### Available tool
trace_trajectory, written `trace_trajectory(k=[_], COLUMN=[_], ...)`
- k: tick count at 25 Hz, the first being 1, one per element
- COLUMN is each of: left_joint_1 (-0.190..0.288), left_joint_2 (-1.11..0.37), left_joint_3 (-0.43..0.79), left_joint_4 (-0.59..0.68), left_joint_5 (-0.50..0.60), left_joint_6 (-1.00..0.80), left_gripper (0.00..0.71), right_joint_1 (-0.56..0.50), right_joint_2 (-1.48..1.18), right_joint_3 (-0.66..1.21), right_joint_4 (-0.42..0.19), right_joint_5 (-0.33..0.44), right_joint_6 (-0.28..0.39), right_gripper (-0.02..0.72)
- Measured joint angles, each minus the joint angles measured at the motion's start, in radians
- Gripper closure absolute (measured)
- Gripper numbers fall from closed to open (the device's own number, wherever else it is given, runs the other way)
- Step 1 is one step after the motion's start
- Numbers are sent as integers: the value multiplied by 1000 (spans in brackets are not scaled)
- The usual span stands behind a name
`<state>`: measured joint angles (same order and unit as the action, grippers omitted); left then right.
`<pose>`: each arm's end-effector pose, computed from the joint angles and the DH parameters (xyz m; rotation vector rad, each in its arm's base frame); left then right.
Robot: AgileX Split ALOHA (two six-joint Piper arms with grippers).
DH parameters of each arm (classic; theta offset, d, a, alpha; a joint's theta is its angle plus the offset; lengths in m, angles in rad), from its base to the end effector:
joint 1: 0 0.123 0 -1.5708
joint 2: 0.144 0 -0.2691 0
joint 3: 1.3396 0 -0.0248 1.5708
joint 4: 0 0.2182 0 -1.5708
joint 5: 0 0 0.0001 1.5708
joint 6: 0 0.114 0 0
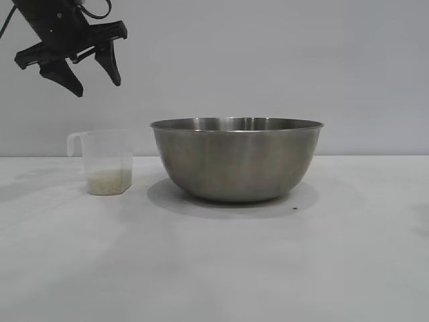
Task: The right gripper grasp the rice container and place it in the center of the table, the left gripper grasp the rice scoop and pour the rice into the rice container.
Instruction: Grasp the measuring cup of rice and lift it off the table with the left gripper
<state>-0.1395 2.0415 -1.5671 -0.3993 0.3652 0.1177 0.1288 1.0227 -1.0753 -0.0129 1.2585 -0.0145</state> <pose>0.4444 -0.0784 0.2084 -0.0643 2.3145 -0.3635 0.1554 0.0187 0.3228 -0.1941 2.6824 0.0176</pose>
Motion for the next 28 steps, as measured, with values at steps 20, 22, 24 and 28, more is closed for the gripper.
trace_trajectory(k=[20, 22, 24, 28], left_joint_1=[0, 0, 0, 0], left_joint_2=[1, 1, 1, 1], left_joint_3=[0, 0, 0, 0], left_joint_4=[2, 2, 2, 2], left_joint_5=[2, 2, 2, 2], left_joint_6=[11, 11, 11, 11], left_gripper=[274, 274, 274, 274], right_joint_1=[0, 0, 0, 0], right_joint_2=[-845, -901, -950, -1002], right_joint_3=[570, 581, 585, 585], right_joint_4=[127, 136, 138, 138], right_joint_5=[-104, -108, -112, -112], right_joint_6=[-90, -102, -106, -106], right_gripper=[138, 138, 138, 138])
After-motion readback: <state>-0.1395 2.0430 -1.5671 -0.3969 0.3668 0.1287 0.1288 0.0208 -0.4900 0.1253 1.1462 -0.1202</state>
